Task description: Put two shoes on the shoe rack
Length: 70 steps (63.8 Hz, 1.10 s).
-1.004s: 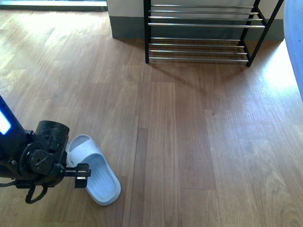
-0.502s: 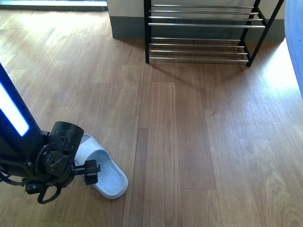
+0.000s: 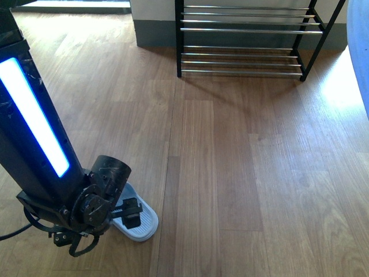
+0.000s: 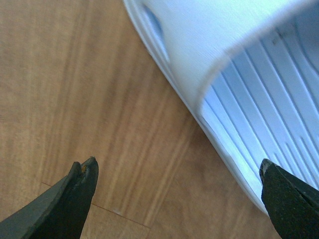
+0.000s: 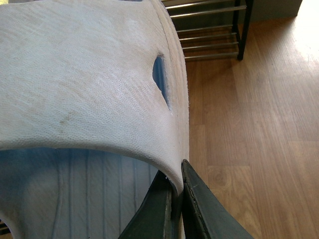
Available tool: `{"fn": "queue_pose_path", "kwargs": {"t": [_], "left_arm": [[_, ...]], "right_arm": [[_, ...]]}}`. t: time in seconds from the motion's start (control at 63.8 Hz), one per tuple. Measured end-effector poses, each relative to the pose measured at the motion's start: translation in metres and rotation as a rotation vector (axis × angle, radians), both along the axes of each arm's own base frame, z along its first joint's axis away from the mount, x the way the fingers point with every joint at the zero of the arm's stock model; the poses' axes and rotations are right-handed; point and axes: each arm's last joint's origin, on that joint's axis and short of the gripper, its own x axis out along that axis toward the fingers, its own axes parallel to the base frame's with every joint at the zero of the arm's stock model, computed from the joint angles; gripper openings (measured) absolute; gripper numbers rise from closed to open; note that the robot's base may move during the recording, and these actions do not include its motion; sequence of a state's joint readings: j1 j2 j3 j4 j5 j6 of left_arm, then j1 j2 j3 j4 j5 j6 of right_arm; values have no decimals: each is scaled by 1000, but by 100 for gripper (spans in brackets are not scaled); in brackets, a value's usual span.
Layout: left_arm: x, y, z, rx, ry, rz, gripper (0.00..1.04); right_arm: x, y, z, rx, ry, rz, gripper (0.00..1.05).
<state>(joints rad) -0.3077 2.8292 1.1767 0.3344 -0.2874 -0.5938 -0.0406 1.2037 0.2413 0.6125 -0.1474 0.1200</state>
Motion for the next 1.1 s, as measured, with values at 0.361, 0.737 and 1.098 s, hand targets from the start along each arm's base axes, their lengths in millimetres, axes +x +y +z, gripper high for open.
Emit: {"fn": "queue_pose_path", "kwargs": {"t": [0.361, 0.737, 1.098], "left_arm": [[22, 24, -12, 31, -70, 118, 95], [31, 40, -20, 65, -57, 112, 75], [25, 45, -14, 98, -43, 44, 25]], "right_arm": [[0, 0, 0, 0, 0, 0, 2], [0, 0, 0, 0, 0, 1, 2], [0, 0, 0, 0, 0, 1, 2]]}}
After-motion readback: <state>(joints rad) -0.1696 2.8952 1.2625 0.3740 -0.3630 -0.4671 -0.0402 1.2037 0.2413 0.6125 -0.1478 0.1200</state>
